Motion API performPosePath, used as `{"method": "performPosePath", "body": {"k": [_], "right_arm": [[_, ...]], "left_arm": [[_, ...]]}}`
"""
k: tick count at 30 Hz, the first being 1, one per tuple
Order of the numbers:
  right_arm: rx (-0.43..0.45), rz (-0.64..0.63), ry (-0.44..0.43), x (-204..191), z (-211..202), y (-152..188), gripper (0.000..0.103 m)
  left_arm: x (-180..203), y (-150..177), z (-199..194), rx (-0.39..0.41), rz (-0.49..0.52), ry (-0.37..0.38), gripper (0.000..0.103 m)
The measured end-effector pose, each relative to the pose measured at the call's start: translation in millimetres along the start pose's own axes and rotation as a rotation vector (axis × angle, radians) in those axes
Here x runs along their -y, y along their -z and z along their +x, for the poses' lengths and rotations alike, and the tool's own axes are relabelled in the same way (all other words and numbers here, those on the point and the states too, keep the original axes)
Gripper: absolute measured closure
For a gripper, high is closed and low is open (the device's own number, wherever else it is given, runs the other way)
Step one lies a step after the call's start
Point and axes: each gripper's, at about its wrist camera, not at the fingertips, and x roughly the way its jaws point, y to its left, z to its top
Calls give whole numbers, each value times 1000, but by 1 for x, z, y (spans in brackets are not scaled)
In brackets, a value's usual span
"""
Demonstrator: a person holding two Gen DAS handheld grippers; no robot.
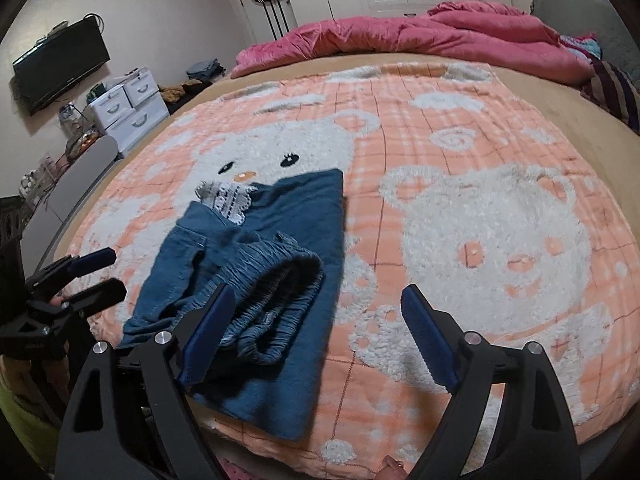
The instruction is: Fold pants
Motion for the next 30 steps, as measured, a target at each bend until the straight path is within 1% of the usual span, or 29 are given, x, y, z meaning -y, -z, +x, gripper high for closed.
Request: {"method": "performPosePath", "body": {"k": [2, 4, 6, 7, 9, 12, 14, 15, 16, 18, 20, 21, 23, 26, 28, 30], "right_arm": [[-19, 0, -6, 1, 7, 2, 19], [-36, -8, -3, 1, 14, 4, 20], [-49, -15, -4, 0, 20, 7, 29], [-58, -16, -9, 1, 24, 8, 30], [-64, -11, -31, 2, 28, 9, 34], [-78, 31, -97, 7, 37, 9, 38], [-90, 59, -134, 11, 44, 8, 39], [-95, 70, -146, 12, 47, 7, 39], [-98, 90, -165, 15, 51, 7, 39], [-108, 124, -202, 21, 57, 5, 39], [-113, 162, -246, 28, 63, 3, 39], [-115, 169, -257, 30, 64, 3, 41], [-111, 164, -267, 28, 66, 3, 41], [-108, 173, -270, 27, 66, 4, 43], [-100, 182, -273, 27, 66, 5, 45], [-90, 182, -270, 25, 64, 7, 50]], "left_arm": [[-5, -1, 8, -15, -14, -13, 17], [-11, -1, 17, -34, -40, -4, 17], [-17, 0, 27, -59, -59, 1, 17], [-18, 0, 31, -66, -62, 2, 17], [-22, 1, 39, -86, -73, 11, 17], [-24, 4, 50, -118, -93, 38, 18], [-22, 4, 56, -131, -91, 52, 27], [-21, 4, 58, -134, -87, 58, 30], [-20, 5, 59, -136, -84, 64, 34], [-19, 4, 64, -144, -91, 74, 36], [-20, 2, 67, -149, -102, 87, 42], [-20, 1, 69, -152, -110, 94, 43], [-19, 0, 71, -152, -123, 105, 49], [-21, 1, 72, -142, -167, 114, 52], [-22, 1, 71, -134, -190, 125, 56], [-21, 2, 69, -128, -194, 129, 60]]}}
